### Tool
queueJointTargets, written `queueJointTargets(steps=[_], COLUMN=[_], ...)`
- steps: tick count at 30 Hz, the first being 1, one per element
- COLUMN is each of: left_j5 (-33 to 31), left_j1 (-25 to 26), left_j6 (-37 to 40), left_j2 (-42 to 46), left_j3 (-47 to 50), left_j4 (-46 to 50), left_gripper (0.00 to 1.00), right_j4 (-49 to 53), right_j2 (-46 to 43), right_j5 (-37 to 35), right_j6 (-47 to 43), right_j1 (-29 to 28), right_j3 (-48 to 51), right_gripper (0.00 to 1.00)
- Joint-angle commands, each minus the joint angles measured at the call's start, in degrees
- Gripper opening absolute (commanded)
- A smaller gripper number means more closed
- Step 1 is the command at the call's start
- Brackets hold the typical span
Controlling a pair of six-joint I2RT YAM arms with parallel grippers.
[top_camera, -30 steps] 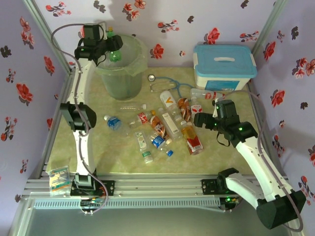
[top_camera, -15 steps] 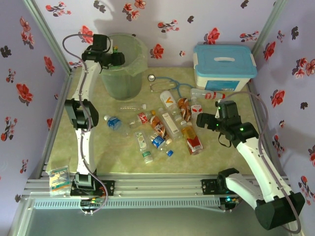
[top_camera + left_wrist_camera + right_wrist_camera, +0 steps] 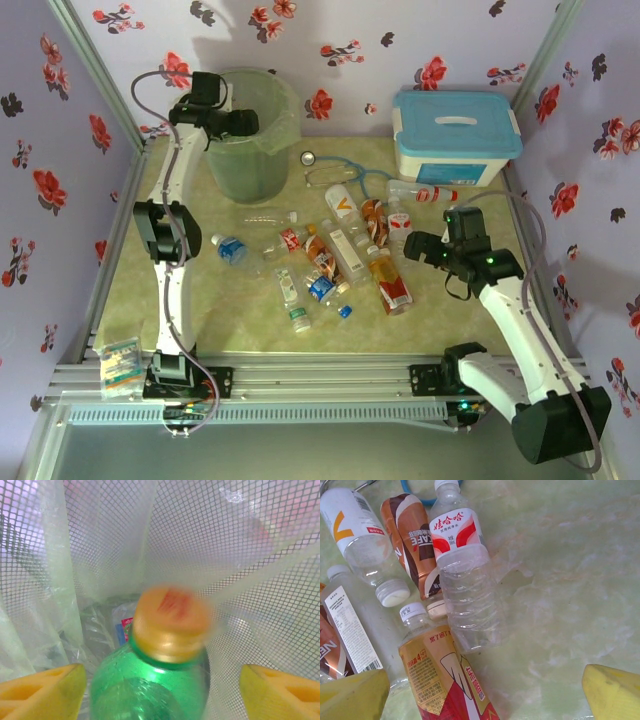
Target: Put the plastic bottles in the bin
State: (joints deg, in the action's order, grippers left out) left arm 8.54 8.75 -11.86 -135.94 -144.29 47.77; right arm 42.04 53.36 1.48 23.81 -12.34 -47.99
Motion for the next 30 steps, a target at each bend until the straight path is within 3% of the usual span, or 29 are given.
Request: queueJointTargets(steps=[1, 5, 13, 21, 30], left_j5=[-0.5, -0.6, -0.5, -0.3, -0.2], left_j1=[0.5, 0.5, 0.5, 0.6, 0.6], left_j6=[0.9, 0.9, 0.9, 0.6, 0.4], left_j2=[-0.5, 0.2, 3.1, 9.4, 20.2], left_j3=[-0.7, -0.7, -3.4, -4.6, -2.7], left_j4=[0.9, 0.8, 0.8, 0.1, -0.2], left_gripper=[0.85, 0.91, 0.96, 1.00, 1.00], right_j4=[1.0, 1.7, 4.6, 6.5, 0.3], right_j2=[-0.5, -0.5, 2.1, 6.0, 15.4], right_j5=[0.2, 0.2, 7.0, 3.3, 1.4], right_j6=[-0.7, -1.8, -6.5, -2.3, 1.9], right_j1=[0.5, 0.7, -0.1, -11.7, -14.9], right_j3=[-0.4, -0.7, -1.6, 1.0, 4.6], right_gripper=[0.99, 0.99, 0.97, 0.99, 0.99])
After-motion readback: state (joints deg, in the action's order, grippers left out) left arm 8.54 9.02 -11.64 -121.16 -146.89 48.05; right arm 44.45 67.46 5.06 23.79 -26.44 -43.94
